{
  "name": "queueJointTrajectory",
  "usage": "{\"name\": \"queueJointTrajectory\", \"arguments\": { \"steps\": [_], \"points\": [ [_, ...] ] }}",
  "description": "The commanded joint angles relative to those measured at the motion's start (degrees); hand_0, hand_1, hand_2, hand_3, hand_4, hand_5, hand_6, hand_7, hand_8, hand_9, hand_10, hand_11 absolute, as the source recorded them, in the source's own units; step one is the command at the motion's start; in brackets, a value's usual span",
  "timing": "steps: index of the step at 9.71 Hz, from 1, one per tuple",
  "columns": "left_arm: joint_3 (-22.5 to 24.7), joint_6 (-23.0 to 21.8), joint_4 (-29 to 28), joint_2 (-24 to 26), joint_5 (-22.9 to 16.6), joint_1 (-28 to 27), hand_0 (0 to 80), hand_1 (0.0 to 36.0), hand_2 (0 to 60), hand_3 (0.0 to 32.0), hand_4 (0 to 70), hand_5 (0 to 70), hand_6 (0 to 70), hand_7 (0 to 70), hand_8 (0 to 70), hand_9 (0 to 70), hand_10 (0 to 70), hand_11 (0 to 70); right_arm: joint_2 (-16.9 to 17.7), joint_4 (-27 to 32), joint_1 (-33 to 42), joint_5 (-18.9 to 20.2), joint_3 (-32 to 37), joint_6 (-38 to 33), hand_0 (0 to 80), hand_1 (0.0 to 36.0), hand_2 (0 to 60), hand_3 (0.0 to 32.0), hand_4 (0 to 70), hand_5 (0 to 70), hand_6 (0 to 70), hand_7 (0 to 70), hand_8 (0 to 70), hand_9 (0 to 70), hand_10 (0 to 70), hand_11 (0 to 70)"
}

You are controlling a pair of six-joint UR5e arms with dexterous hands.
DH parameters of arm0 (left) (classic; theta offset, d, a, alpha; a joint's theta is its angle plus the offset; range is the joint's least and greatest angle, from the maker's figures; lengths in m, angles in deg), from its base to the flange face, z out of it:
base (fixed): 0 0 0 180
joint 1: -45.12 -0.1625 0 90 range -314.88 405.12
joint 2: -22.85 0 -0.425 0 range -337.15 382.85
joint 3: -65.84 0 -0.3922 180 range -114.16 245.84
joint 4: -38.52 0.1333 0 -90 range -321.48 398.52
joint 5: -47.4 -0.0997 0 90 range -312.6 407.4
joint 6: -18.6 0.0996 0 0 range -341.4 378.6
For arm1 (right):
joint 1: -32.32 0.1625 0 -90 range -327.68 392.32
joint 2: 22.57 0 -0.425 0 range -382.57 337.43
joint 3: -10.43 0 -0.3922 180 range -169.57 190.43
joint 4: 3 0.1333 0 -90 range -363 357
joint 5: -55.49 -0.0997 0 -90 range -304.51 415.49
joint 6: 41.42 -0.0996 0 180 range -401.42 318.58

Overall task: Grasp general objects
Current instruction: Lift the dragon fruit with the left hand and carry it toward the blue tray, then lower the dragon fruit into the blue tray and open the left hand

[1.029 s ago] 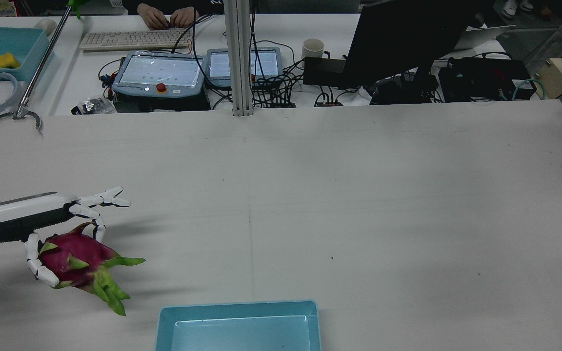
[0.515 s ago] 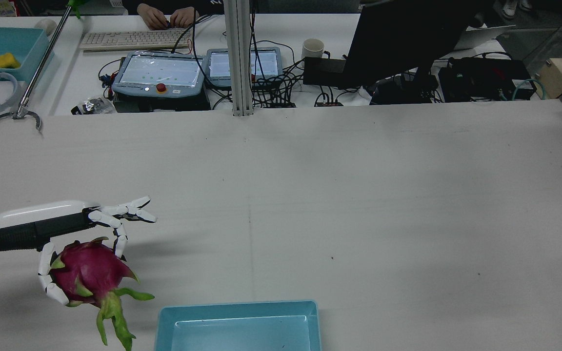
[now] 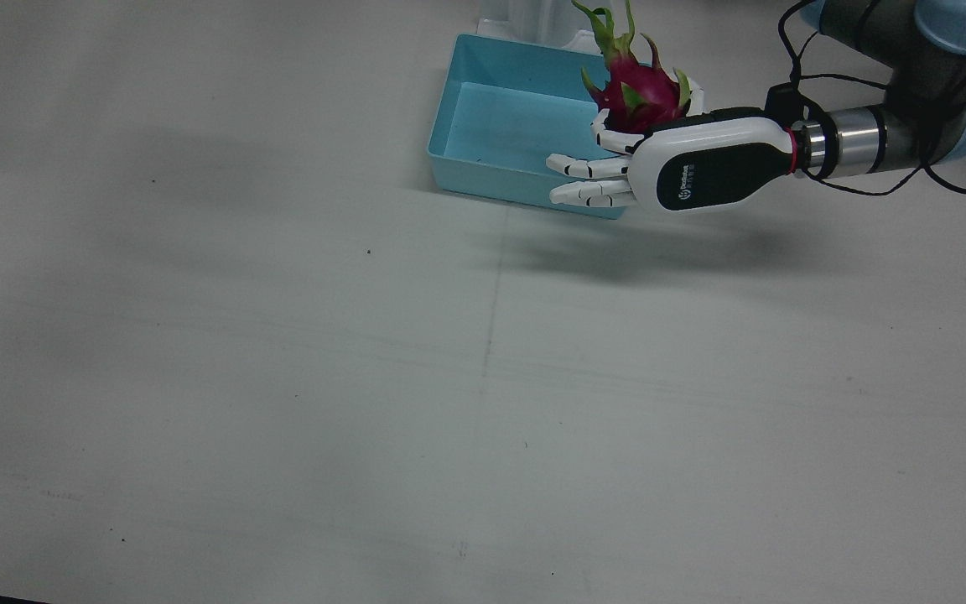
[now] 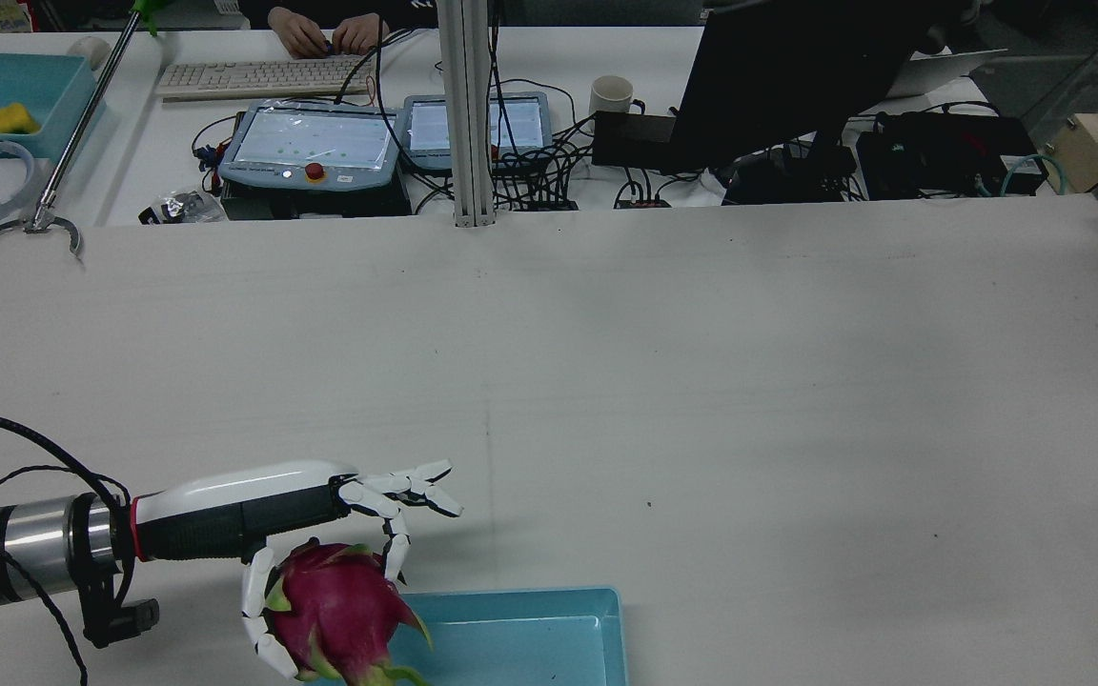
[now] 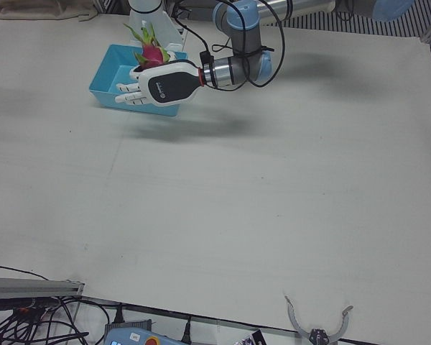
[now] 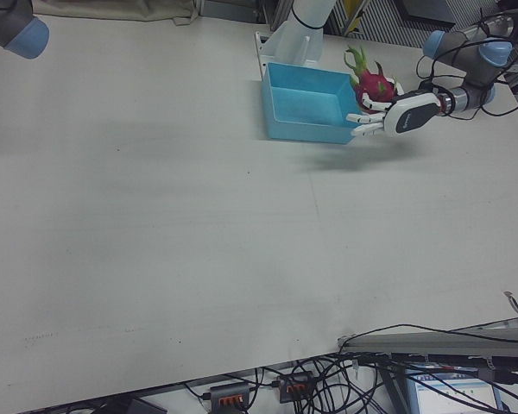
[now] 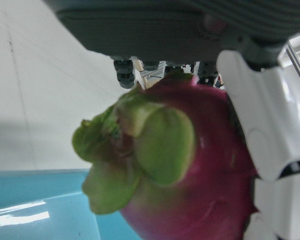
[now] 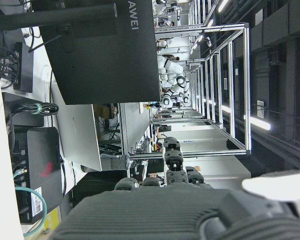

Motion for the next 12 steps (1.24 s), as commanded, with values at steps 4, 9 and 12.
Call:
{"name": "queueJointTrajectory", "arguments": {
  "steps": [4, 9, 12],
  "points": [
    [-3.77, 1.77, 2.61, 6.78, 2.1, -6.94, 70.0, 35.9, 60.0, 0.0, 55.6, 69.0, 7.5, 20.9, 0.5, 2.7, 2.9, 6.7, 0.0, 0.09, -0.01, -0.06, 0.02, 0.0, 0.0, 0.0, 0.0, 0.0, 0.0, 0.0, 0.0, 0.0, 0.0, 0.0, 0.0, 0.0],
    [-3.86, 3.89, 3.4, 6.69, 2.18, -6.95, 48.5, 3.7, 0.0, 32.0, 0.0, 0.0, 0.0, 5.5, 0.0, 0.0, 0.0, 0.0, 0.0, 0.0, -0.01, 0.02, 0.02, 0.0, 0.0, 0.0, 0.0, 0.0, 0.0, 0.0, 0.0, 0.0, 0.0, 0.0, 0.0, 0.0],
    [-4.03, 3.89, 3.4, 6.08, 2.09, -6.07, 47.0, 0.5, 0.0, 32.0, 0.0, 0.0, 0.0, 7.7, 0.0, 0.1, 0.0, 0.0, 0.0, 0.0, 0.08, 0.02, 0.02, 0.0, 0.0, 0.0, 0.0, 0.0, 0.0, 0.0, 0.0, 0.0, 0.0, 0.0, 0.0, 0.0]
  ]
}}
